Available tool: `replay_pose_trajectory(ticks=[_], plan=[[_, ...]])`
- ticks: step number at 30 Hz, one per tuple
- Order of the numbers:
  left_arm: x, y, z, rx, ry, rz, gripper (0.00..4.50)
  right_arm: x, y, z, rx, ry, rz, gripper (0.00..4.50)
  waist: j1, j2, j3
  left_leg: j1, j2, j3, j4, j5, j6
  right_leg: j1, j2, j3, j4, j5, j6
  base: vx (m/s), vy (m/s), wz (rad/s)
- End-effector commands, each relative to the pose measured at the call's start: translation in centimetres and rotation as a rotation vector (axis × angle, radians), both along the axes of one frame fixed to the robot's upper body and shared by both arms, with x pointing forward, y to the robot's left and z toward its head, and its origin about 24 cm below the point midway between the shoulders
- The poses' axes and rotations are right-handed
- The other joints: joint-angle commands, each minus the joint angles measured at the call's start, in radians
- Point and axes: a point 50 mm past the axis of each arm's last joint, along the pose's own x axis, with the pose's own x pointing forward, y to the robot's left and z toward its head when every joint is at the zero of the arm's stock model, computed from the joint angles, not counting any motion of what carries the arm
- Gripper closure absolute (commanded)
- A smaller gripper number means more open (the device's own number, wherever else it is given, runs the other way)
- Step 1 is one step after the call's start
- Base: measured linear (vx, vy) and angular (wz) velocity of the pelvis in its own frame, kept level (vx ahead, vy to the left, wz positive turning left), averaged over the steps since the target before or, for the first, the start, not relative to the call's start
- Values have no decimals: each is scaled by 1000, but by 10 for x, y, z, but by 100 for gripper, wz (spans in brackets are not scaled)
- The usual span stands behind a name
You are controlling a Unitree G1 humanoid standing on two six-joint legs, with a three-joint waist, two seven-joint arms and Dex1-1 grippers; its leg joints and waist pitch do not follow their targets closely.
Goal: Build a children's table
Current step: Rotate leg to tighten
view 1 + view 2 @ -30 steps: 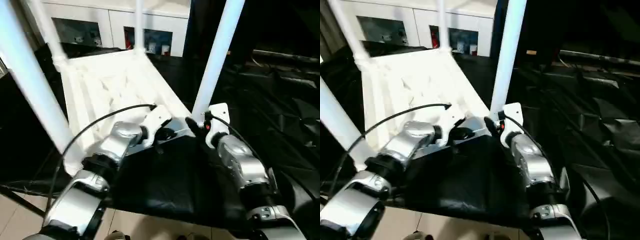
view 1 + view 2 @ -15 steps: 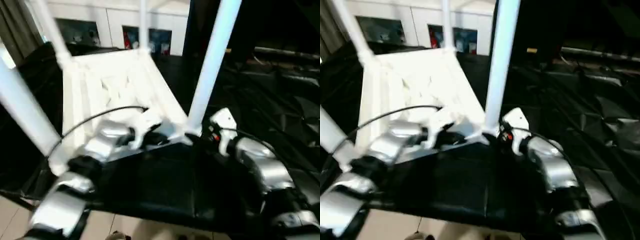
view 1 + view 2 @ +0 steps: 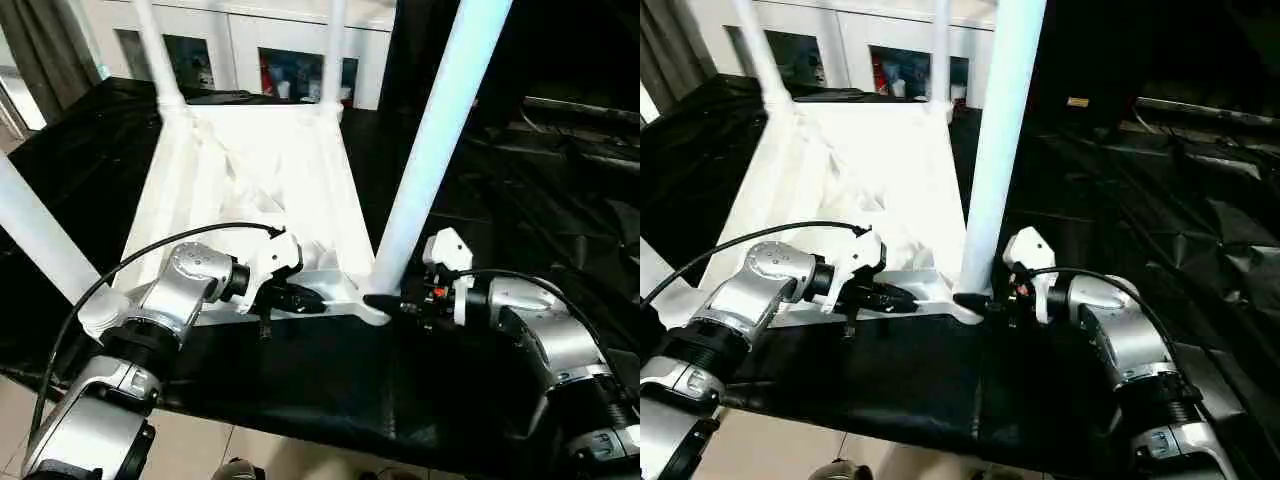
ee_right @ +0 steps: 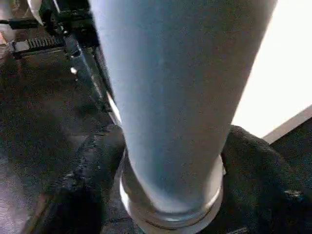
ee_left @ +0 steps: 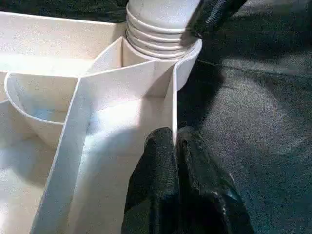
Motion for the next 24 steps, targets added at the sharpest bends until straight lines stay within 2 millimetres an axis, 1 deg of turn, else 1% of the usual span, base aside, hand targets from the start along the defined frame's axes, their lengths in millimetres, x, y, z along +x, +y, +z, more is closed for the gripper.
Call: replay_pose_trajectory(ticks=[1,2,3,6,8,9,10,11,12,13,14,15,16,17,18,19,20,21,22,23,24], plan=[[-2,-8,2,-18,-2,-40,450,-2,2,0,9,12,14,152,-1,-5,-62,15,39,-15,-64,-224,43,47,-60,39,-73,-181,-238,0,0,0],[-2,-8,2,-18,-4,-35,450,-3,2,-1,9,14,15,172,0,-4,-62,15,39,-15,-63,-220,44,47,-61,39,-73,-178,-238,0,0,0],[-1,-8,2,-16,-10,-24,450,-3,2,-2,3,16,14,172,0,-3,-64,15,39,-15,-63,-217,43,47,-60,39,-72,-173,-239,0,0,0],[2,-8,2,-15,-25,12,450,-5,3,-6,-4,25,1,193,-1,-4,-62,15,39,-15,-63,-221,42,46,-60,39,-73,-177,-239,0,0,0],[4,-8,2,-16,-32,30,450,-4,3,-8,-7,28,-23,199,-1,-4,-61,16,39,-15,-64,-235,37,45,-60,39,-76,-202,-234,0,0,0],[7,-10,2,-14,-44,63,450,-3,4,-11,-11,22,-56,200,-2,-6,-61,16,39,-16,-65,-244,32,44,-60,39,-77,-224,-228,0,0,0],[10,-11,2,-13,-54,98,450,0,5,-14,-14,18,-107,201,-5,-6,-59,16,37,-17,-66,-263,24,42,-61,39,-82,-266,-216,0,0,0],[17,-16,2,-9,-84,187,450,6,6,-21,-36,10,-219,201,-7,-8,-58,16,36,-16,-65,-272,17,39,-61,39,-85,-291,-210,0,0,0],[20,-17,2,-11,-93,221,450,8,7,-24,-44,10,-263,202,-8,-9,-57,20,34,-19,-66,-293,1,36,-63,38,-90,-350,-195,0,0,0],[27,-24,1,-6,-107,309,450,13,12,-32,-52,14,-383,202,-13,-9,-56,19,32,-20,-67,-303,-12,35,-63,37,-94,-398,-177,0,0,0],[29,-26,1,-3,-109,334,450,14,14,-33,-48,19,-416,202,-13,-8,-56,21,33,-23,-67,-313,-18,33,-64,36,-95,-418,-170,0,0,0],[31,-30,1,-3,-115,376,450,17,18,-35,-28,33,-486,202,-16,-9,-54,23,32,-23,-68,-330,-17,31,-63,36,-101,-454,-153,0,0,0],[33,-35,0,-8,-116,410,450,19,22,-37,-9,45,-554,203,-18,-9,-54,23,33,-27,-69,-344,-18,30,-63,34,-105,-476,-141,0,0,0],[35,-41,0,-13,-119,445,450,22,26,-38,3,57,-612,203,-21,-11,-54,21,32,-25,-70,-341,-18,29,-62,36,-105,-473,-139,0,0,0],[36,-44,0,-16,-122,468,450,23,29,-39,10,66,-651,203,-21,-9,-56,21,31,-26,-70,-338,-17,29,-62,36,-106,-468,-135,0,0,0],[37,-56,0,-25,-127,485,450,25,38,-41,20,86,-714,203,-22,-4,-56,22,30,-26,-70,-337,-17,28,-61,36,-106,-460,-136,0,0,0],[36,-58,0,-28,-126,485,450,26,41,-41,22,88,-717,203,-24,-5,-56,22,31,-25,-70,-340,-17,25,-61,37,-107,-455,-137,0,0,0],[35,-67,1,-37,-124,470,450,26,49,-41,22,86,-719,203,-24,-6,-58,19,30,-26,-71,-332,-13,31,-61,36,-104,-429,-140,0,0,0],[34,-71,1,-40,-125,461,450,26,55,-40,15,76,-711,203,-24,-6,-58,19,31,-25,-71,-326,-6,29,-60,37,-104,-400,-143,0,0,0],[34,-73,1,-41,-126,455,450,27,58,-40,10,68,-706,203,-25,-2,-58,17,30,-24,-70,-322,-5,30,-59,38,-102,-386,-146,0,0,0],[33,-76,1,-42,-125,445,450,26,62,-39,16,62,-689,203,-26,-6,-60,14,28,-23,-70,-312,0,35,-59,38,-99,-359,-150,0,0,0]])
